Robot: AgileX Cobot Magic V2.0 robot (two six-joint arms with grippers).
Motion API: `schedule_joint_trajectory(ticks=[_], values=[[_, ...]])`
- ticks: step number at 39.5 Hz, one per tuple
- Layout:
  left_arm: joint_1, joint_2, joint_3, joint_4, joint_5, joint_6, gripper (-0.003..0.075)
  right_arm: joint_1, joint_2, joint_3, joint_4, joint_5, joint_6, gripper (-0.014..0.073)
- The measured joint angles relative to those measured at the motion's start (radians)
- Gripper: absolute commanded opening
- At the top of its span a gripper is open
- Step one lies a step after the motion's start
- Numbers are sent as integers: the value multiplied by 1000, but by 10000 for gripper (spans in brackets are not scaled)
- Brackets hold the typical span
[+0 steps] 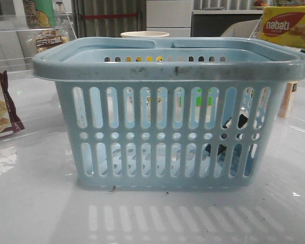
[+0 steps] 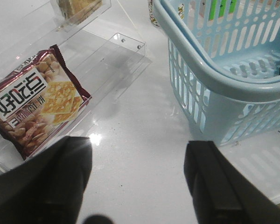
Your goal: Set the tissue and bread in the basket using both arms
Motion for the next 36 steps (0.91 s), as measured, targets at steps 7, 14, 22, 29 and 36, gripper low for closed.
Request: schedule_joint_trajectory(ticks=[7,14,22,29,36], values=[[0,0,0,0,0,0,475,0,-125,79,-5,53,0,572],[0,0,0,0,0,0,475,0,-203,131,-5,73,0,572],[0,0,0,0,0,0,475,0,-213,145,-7,92,0,572],[0,0,0,0,0,0,480,0,-213,145,-7,96,0,572],[0,0,0,0,-10,0,601,0,-213,145,-7,96,0,572]])
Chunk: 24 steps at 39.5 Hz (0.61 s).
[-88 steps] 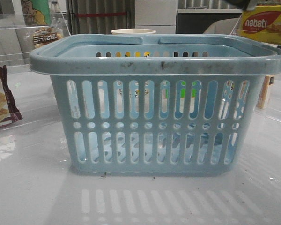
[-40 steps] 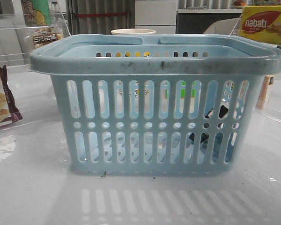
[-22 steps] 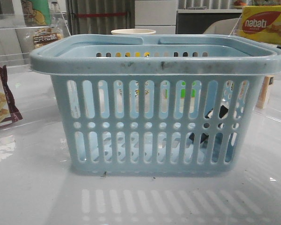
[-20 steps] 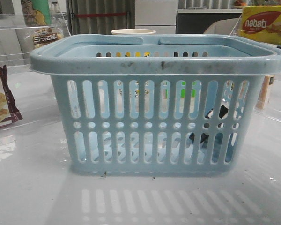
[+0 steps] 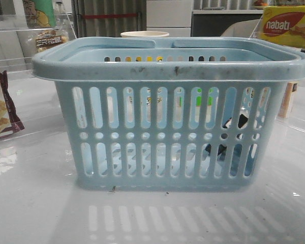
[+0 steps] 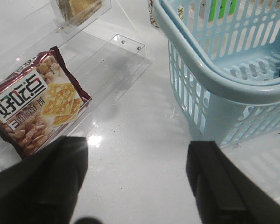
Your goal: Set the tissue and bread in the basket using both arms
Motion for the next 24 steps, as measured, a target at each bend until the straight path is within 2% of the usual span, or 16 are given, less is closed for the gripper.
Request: schedule_joint_trajectory(ticks=[3,11,19,24], values=[[0,10,-7,0,-12,0,640,0,0,0,0,0,0,572],[0,126,-92,2,-21,0,642,0,0,0,0,0,0,572],[4,356,-235,30,-27,0,642,0,0,0,0,0,0,572],[48,527,-359,34,-27,0,641,0,0,0,0,0,0,572]])
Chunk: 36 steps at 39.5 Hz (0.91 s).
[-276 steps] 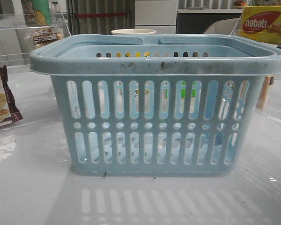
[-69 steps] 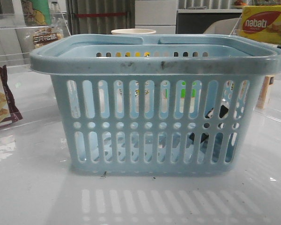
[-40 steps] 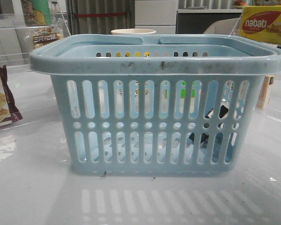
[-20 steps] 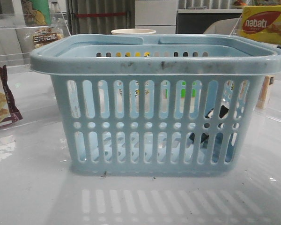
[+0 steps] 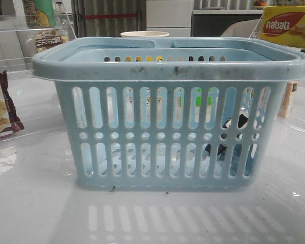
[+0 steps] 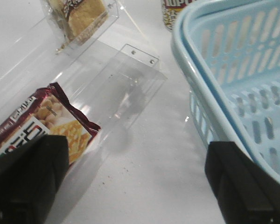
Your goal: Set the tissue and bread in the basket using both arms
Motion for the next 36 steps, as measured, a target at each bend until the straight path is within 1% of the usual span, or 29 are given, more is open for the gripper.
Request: schedule_joint_trajectory(ticks=[8,19,28,36], values=[[83,251,-220,4,-2,0,634,0,0,0,0,2,0,572],[152,544,-496,4,-3,0,634,0,0,0,0,2,0,572],[174,725,-683,4,0,0,634,0,0,0,0,2,0,572],[176,850,-796,2,8,0,634,0,0,0,0,2,0,572]])
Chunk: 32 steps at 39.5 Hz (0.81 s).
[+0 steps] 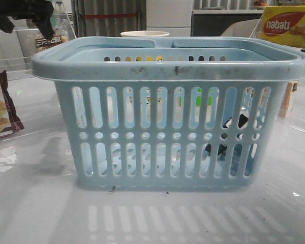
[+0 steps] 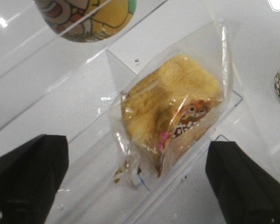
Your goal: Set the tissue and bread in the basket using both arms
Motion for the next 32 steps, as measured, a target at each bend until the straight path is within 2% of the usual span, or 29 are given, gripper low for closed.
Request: schedule_joint_trajectory(ticks=[9,21,32], values=[[0,67,-39,-2,-15,0,617,0,0,0,0,0,0,572],[0,69,-43,-2,-38,0,298,0,0,0,0,0,0,572],[-4,50,-60,-2,6,0,121,0,0,0,0,0,0,572]])
